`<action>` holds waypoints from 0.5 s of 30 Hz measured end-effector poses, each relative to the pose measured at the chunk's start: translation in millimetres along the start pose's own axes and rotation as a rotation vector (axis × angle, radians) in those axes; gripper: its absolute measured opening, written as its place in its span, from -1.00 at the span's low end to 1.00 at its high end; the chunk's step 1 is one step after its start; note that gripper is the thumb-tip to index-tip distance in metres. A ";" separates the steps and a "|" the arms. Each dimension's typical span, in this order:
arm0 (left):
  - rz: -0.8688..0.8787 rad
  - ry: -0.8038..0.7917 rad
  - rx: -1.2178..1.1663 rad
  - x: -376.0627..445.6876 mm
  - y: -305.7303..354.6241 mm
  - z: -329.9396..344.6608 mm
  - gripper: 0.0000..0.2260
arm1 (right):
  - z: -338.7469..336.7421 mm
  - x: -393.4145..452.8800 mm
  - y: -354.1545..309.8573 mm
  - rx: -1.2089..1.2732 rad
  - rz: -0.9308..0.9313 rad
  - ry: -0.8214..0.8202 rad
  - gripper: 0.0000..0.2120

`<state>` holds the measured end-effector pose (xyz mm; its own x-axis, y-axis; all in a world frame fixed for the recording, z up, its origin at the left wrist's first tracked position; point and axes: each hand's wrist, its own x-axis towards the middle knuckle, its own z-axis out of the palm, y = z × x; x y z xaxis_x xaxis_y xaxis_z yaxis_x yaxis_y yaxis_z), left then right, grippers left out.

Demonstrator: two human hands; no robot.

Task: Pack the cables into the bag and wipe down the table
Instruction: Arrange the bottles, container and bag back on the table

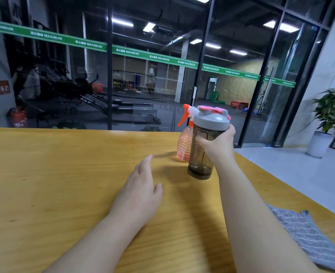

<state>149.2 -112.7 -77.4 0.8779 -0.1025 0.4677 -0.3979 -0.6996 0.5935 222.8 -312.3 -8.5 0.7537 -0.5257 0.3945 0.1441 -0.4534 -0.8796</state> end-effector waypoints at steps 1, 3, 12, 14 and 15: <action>0.001 -0.001 0.000 -0.1 0.0 0.6 -0.40 | 0.4 1.4 0.5 -0.036 0.046 -0.037 -0.06; 0.003 -0.001 -0.002 -0.2 -0.1 1.4 -0.40 | 1.1 2.9 1.7 -0.081 0.159 -0.103 -0.06; 0.014 -0.001 0.007 -0.9 1.7 0.1 -0.38 | 9.5 -2.0 14.4 -0.130 0.146 -0.084 -0.22; 0.011 0.005 0.013 -0.6 3.7 -3.3 -0.38 | 10.3 -5.0 12.6 -0.131 0.145 -0.079 -0.17; 0.010 0.009 0.018 -0.2 4.7 -6.1 -0.38 | 10.7 -5.7 10.0 -0.129 0.150 -0.075 -0.12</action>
<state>145.5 -111.7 -70.7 0.8712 -0.1030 0.4799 -0.4020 -0.7108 0.5772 226.8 -306.1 -22.4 0.8070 -0.5413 0.2359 -0.0533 -0.4647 -0.8839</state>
